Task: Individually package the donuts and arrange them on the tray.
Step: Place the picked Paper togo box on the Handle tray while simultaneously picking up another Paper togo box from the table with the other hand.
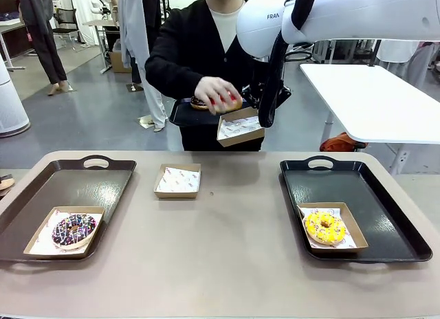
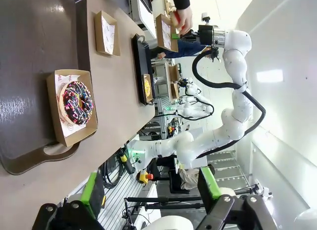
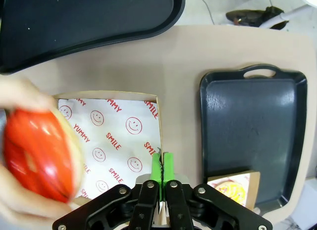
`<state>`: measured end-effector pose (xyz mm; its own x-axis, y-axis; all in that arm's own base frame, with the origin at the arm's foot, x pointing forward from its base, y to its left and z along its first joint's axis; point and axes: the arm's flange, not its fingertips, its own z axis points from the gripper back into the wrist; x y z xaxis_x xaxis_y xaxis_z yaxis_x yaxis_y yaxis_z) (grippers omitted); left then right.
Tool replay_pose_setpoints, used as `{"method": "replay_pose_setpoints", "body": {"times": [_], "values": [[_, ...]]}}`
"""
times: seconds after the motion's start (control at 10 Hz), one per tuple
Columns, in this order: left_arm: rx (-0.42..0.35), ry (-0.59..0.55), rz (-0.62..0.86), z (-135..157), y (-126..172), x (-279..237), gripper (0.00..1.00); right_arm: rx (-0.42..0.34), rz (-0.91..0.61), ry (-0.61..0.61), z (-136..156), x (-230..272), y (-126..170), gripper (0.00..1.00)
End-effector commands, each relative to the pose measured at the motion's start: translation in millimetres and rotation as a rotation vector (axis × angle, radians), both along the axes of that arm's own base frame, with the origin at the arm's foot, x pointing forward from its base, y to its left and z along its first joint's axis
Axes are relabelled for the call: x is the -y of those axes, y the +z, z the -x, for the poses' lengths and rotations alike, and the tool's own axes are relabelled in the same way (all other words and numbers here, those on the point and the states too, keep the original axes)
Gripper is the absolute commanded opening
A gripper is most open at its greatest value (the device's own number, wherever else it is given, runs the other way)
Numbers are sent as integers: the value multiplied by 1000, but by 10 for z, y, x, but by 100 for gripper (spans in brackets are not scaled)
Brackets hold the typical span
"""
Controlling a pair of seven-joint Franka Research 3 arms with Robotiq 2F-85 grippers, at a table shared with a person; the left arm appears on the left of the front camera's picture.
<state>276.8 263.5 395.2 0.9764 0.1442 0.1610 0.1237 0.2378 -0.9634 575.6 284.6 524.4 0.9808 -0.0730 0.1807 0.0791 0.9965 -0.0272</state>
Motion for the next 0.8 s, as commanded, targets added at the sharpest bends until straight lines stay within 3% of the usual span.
{"method": "replay_pose_setpoints", "body": {"times": [0.0, 0.7], "values": [[5, 3, 6, 20, 10, -13, 100, 4, -4, -11, -3, 0, -2, 0], [5, 3, 6, 20, 10, -13, 100, 4, -4, -11, -3, 0, -2, 0]]}}
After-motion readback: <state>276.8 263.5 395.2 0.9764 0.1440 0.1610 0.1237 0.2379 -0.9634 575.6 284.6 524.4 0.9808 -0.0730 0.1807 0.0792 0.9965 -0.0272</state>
